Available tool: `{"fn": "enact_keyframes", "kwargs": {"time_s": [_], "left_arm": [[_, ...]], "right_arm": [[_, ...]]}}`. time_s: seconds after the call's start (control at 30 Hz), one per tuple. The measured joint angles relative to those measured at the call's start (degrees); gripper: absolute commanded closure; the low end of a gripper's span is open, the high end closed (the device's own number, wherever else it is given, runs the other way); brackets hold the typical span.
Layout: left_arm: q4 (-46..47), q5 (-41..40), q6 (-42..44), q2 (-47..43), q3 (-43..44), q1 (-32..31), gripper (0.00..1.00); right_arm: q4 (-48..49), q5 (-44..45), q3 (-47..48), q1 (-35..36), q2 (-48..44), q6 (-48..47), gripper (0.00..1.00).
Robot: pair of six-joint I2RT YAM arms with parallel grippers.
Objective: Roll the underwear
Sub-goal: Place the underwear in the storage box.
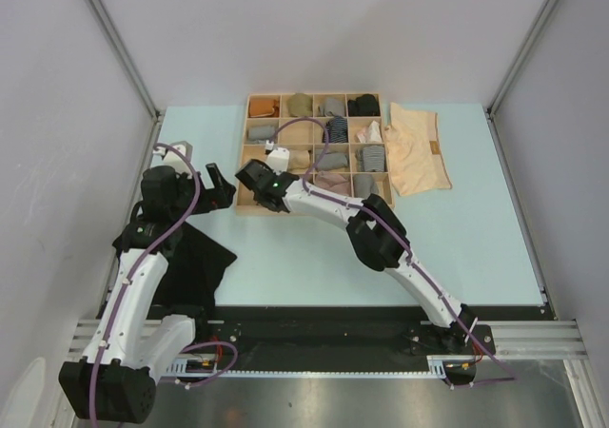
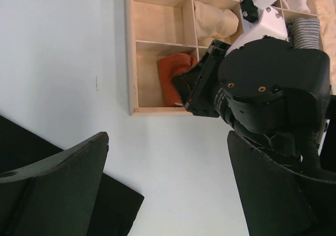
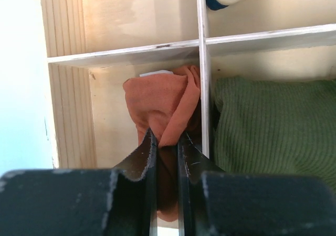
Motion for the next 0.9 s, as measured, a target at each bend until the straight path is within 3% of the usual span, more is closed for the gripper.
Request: {"fn": "enact_keyframes", "kwargs": {"time_s": [0.07, 0.2, 0.3, 0.63, 0.67, 0.9], "left_arm": [[0.0, 0.2, -0.3, -0.2, 0.0, 0.0, 0.00], [0.0, 0.2, -0.4, -0.5, -0.4, 0.0, 0.00], [0.0, 0.2, -0.4, -0.6, -0.5, 0.0, 0.00], [0.0, 0.1, -0.3, -0.8, -0.6, 0.0, 0.00], [0.0, 0.0, -0.3, -0.8, -0.6, 0.0, 0.00], [0.0, -1.7, -0.3, -0.8, -0.6, 0.0, 0.00]], "right_arm": [[-0.1, 0.0, 0.5, 0.0, 0.5, 0.2, 0.90], [0.7, -0.9, 0.5, -0.2, 0.5, 0.2, 0.54], [3.2, -1.7, 0.5, 0.2, 0.3, -1.2, 0.41], [3.2, -1.4, -0.7, 0.2, -2.9, -5.7, 0.28], [3.2, -1.3, -0.8, 0.2, -3.3, -6.1, 0.18], [3.0, -0.9, -3.2, -0.6, -7.3, -9.7, 0.14]]}}
